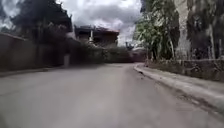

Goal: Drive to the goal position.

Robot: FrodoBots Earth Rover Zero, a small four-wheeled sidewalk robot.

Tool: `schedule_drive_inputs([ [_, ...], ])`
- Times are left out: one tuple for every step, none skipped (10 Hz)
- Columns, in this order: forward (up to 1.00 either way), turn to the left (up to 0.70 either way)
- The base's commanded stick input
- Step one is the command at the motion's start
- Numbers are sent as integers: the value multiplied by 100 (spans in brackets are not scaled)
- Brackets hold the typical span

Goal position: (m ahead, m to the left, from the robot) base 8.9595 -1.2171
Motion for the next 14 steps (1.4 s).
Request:
schedule_drive_inputs([
  [100,-33],
  [100,-7],
  [100,0],
  [100,0],
  [100,0],
  [100,0],
  [100,0],
  [100,0],
  [100,0],
  [100,0],
  [100,0],
  [100,-1],
  [100,0],
  [100,-2],
])
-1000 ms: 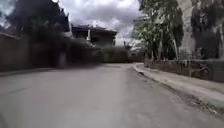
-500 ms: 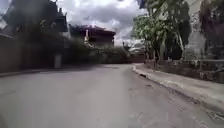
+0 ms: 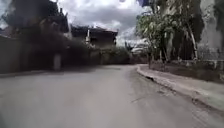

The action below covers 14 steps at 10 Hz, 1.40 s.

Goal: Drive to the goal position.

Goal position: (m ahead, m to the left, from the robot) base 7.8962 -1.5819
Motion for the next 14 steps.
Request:
schedule_drive_inputs([
  [100,-2],
  [100,-1],
  [100,-1],
  [100,-2],
  [100,-2],
  [100,-1],
  [100,-3],
  [100,-22],
  [100,-40],
  [100,-40],
  [100,-37],
  [100,-17],
  [100,0],
  [100,0],
])
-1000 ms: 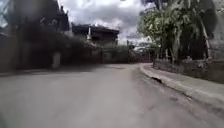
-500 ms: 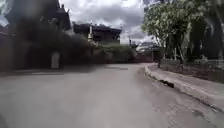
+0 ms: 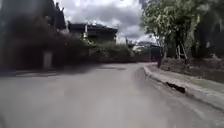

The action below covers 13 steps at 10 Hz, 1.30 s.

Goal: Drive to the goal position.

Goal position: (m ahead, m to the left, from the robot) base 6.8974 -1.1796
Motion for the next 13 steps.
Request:
schedule_drive_inputs([
  [100,0],
  [100,0],
  [100,0],
  [100,0],
  [100,0],
  [100,-1],
  [100,-10],
  [100,-30],
  [100,-40],
  [100,-40],
  [100,-40],
  [100,-34],
  [100,-19],
])
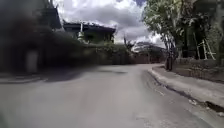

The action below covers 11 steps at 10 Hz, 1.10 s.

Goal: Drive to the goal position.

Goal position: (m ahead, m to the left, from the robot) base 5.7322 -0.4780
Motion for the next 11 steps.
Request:
schedule_drive_inputs([
  [100,-4],
  [100,-2],
  [100,0],
  [100,0],
  [100,0],
  [100,0],
  [100,0],
  [100,0],
  [100,-1],
  [100,-10],
  [100,-40],
])
